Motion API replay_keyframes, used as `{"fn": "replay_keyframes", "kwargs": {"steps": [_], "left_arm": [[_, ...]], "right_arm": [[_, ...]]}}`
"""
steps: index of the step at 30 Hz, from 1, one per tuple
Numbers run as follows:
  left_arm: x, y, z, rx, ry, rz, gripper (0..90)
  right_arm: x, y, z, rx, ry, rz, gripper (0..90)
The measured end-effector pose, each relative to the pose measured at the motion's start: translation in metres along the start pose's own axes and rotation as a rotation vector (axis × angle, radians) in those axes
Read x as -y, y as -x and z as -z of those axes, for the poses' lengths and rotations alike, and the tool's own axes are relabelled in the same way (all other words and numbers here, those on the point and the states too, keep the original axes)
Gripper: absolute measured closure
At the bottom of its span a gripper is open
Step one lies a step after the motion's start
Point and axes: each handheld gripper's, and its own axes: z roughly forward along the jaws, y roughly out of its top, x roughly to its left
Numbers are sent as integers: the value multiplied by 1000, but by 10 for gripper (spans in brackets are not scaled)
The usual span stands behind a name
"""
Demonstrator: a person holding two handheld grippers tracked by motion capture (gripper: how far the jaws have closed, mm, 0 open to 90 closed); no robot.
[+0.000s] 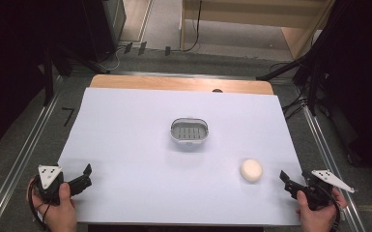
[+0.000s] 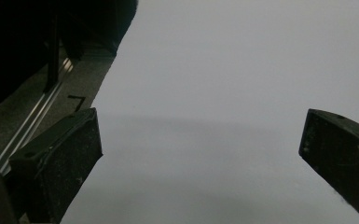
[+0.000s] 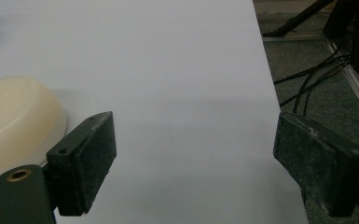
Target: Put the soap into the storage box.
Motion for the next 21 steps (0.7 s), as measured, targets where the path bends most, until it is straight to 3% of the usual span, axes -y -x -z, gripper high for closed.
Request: {"fn": "replay_keyframes", "kwargs": {"steps": [4,7,10,13,16,17,18,21], "left_arm": [[0,2,-1,-5,-11,-16,0],[-1,3,-3,-3,-23,-20,0],[-1,3,-4,-2,-34,-19,0],[-2,3,-4,-5,-40,-26,0],[-2,4,-4,-7,-42,-30,0],[-2,4,-4,-8,-42,-31,0],[-2,4,-4,-6,-43,-30,0],[-2,4,-5,-7,-45,-31,0]], "right_arm": [[0,0,0,8,-7,-15,147],[-1,-3,-1,57,-7,0,242],[-2,-5,-2,79,-19,9,230],[-3,-5,-2,49,-10,11,253],[-5,-9,-4,34,-6,26,366],[-5,-9,-4,34,-6,26,366],[-9,-13,-3,15,-3,57,372],[-14,-18,-3,-14,-72,92,309]]}}
